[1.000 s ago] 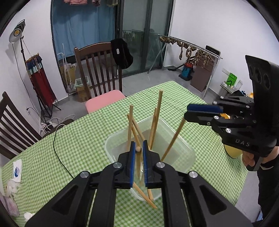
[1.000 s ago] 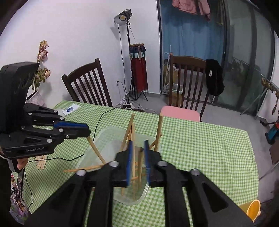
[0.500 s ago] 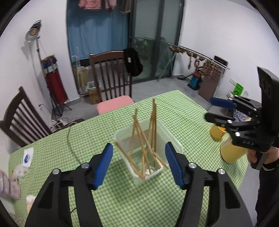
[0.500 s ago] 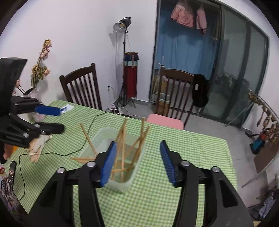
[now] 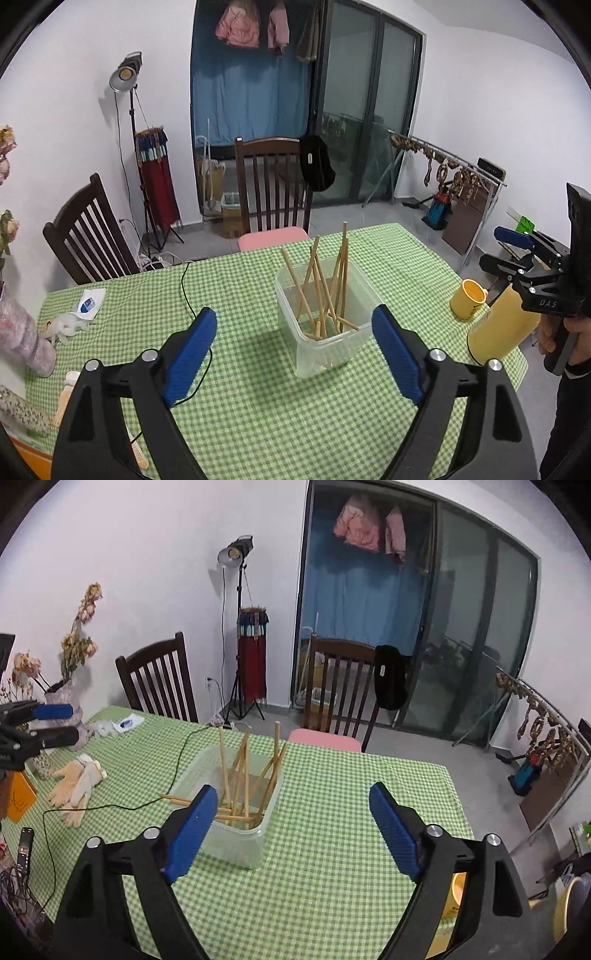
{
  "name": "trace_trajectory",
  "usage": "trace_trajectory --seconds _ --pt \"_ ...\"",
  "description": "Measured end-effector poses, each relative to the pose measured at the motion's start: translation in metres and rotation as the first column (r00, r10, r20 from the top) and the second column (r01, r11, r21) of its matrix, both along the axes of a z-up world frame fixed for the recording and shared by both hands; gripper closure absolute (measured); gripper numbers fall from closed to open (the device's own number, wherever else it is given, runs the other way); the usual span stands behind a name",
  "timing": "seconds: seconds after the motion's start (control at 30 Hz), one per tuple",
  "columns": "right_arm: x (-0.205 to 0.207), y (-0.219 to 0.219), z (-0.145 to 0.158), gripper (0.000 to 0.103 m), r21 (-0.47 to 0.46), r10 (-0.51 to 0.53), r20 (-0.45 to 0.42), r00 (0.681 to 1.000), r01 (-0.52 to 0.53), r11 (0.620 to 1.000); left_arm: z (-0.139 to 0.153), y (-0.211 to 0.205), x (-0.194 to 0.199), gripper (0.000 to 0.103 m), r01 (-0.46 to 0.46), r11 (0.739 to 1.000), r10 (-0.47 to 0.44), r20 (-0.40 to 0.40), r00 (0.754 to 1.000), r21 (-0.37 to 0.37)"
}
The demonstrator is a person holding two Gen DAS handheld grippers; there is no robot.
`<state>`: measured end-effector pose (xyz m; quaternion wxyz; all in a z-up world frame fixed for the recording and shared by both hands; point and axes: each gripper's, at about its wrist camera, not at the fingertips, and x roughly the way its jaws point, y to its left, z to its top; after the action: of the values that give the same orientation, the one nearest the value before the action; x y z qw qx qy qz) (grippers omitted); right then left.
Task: Organize utensils
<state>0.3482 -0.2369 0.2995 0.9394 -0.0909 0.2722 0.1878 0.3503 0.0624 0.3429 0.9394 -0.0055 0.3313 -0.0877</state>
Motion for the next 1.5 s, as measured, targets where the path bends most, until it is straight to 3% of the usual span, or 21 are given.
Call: trace_trajectory --seconds 0.17,0.37,0.47,0.57,0.73,0.87,1.03,1.17,1.37,1.5 --pt "-0.028 -0.001 -0.004 0.017 0.02 0.015 0.047 0.999 -0.016 1.0 -0.004 -0.004 -0.029 0.017 0.008 1.0 -0.007 0.046 0.999 -0.007" --pt "-0.061 0.0 -0.015 0.017 -0.004 -0.003 0.111 0.994 0.003 1.0 -0.02 -0.016 -0.076 0.014 -0.023 0.999 0.018 0.173 0.985 0.028" --pt "-0.076 -0.003 -0.022 0.017 0.032 -0.016 0.132 0.991 0.012 0.999 -0.027 -0.024 -0.096 0.011 -0.035 0.999 0.027 0.231 0.973 0.033" --pt "-0.093 -0.01 -0.031 0.017 0.095 -0.023 0.143 0.989 0.01 0.995 -0.038 -0.029 -0.118 0.008 -0.05 0.999 0.05 0.264 0.963 -0.006" --pt "-0.123 -0.005 -0.05 0.015 0.089 -0.043 0.247 0.968 0.022 0.996 -0.064 -0.032 -0.15 0.008 -0.054 0.997 0.07 0.311 0.948 -0.06" --pt "-0.144 -0.001 -0.068 0.015 0.114 -0.045 0.259 0.965 0.016 0.993 -0.079 -0.036 -0.18 0.008 -0.088 0.993 0.111 0.379 0.919 -0.078" --pt "-0.17 0.008 -0.09 0.013 0.101 -0.03 0.287 0.957 0.001 0.995 -0.108 -0.042 -0.215 0.008 -0.102 0.988 0.143 0.416 0.898 -0.119" --pt "-0.198 0.013 -0.11 0.013 0.096 -0.031 0.329 0.944 -0.001 0.995 -0.136 -0.046 -0.238 0.008 -0.157 0.983 0.183 0.444 0.877 -0.093" --pt "-0.233 0.018 -0.149 0.013 0.091 -0.034 0.345 0.938 0.003 0.996 -0.178 -0.05 -0.262 0.008 -0.118 0.986 0.157 0.407 0.9 -0.119" --pt "-0.252 0.014 -0.184 0.013 0.15 -0.075 0.296 0.952 0.031 0.988 -0.219 -0.058 -0.297 0.008 -0.186 0.979 0.202 0.481 0.853 -0.08"
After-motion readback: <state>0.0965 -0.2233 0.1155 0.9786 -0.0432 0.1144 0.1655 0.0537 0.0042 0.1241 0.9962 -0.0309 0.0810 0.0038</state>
